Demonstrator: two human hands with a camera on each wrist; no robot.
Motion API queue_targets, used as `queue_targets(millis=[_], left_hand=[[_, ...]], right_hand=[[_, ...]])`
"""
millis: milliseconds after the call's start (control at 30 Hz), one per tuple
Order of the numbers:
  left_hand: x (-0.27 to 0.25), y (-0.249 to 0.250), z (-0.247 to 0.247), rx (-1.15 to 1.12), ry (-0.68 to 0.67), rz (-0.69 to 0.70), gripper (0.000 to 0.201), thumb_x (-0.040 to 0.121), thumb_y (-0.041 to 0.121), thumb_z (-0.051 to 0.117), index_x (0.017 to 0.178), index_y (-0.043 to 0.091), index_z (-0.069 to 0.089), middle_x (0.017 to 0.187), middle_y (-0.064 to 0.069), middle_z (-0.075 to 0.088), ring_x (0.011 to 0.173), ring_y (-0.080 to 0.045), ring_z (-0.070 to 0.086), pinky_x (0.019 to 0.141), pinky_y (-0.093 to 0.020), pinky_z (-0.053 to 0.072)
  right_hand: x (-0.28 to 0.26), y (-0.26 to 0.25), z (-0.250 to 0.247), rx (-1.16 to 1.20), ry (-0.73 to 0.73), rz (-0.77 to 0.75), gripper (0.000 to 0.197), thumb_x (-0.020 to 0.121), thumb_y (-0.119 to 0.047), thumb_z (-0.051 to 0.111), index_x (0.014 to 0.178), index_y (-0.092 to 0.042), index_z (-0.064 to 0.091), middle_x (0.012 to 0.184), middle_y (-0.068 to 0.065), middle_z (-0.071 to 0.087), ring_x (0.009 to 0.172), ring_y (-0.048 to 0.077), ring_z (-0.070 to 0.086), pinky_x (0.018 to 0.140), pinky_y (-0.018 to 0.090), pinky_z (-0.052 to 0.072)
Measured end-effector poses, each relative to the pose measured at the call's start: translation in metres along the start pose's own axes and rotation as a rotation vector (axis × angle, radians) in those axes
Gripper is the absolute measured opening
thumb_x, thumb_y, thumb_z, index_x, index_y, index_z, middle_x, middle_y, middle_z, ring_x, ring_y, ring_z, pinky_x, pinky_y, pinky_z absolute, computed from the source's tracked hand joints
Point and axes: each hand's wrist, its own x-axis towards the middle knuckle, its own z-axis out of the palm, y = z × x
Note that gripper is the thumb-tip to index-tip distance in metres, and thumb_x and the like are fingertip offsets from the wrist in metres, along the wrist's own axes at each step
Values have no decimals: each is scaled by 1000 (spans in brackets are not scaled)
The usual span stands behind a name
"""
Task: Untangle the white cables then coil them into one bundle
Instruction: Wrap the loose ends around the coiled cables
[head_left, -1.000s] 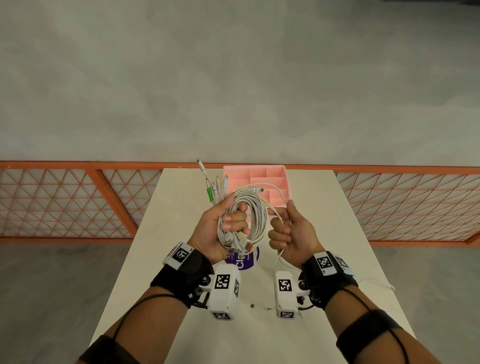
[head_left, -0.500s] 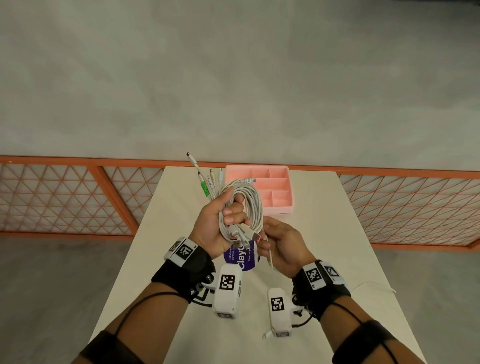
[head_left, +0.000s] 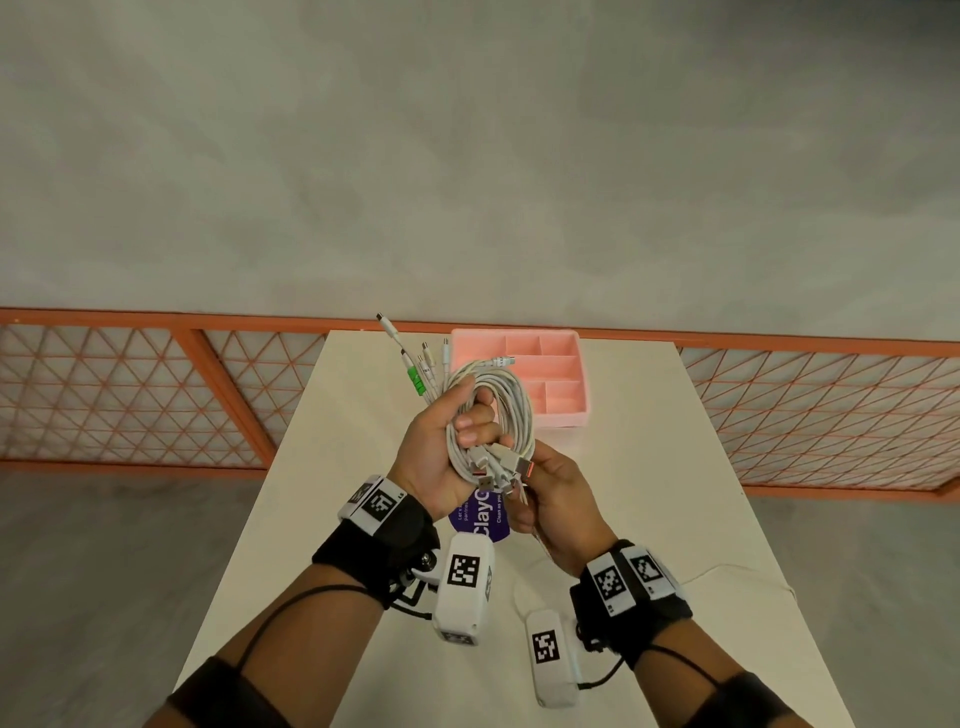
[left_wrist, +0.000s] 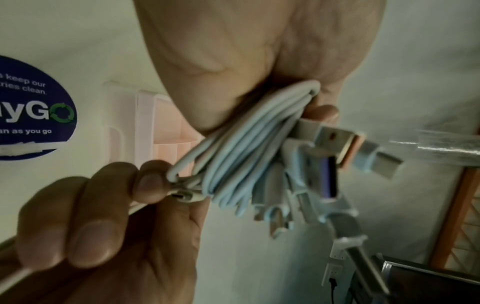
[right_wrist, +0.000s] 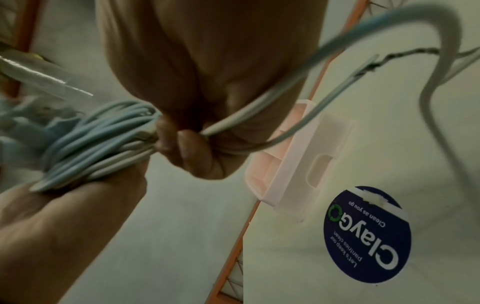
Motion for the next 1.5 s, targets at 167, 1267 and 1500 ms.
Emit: queue_targets(millis=[167,1267,1500], left_hand=[[4,-9,-4,66,87,98,25,93,33,56,81,11,55,51,7,36,42,-6,38,69,-31,52],[11,-37,-39,1163,313,538,24,86,34,74,92,16,59,72,11,63,61,2,58,64,-17,47],[2,-33,-32,1213,140,146,62,85,68,41,69,9,55,53,-6,58,56,-24,61,56,-29,50]], right_hand=[[-3,-1,10,-145,118,50,35,103,-8,35,76,-12,56,57,7,37,44,15,26,44,22,21],[-18,-62,18,-1313,-369,9,23,96,-22,53,79,-10,62,70,1,62,62,12,54,60,29,41],[2,-88,2,-1536,-451,-112,21,95,-32,57,84,-19,69,75,-3,69,69,14,62,67,35,52]])
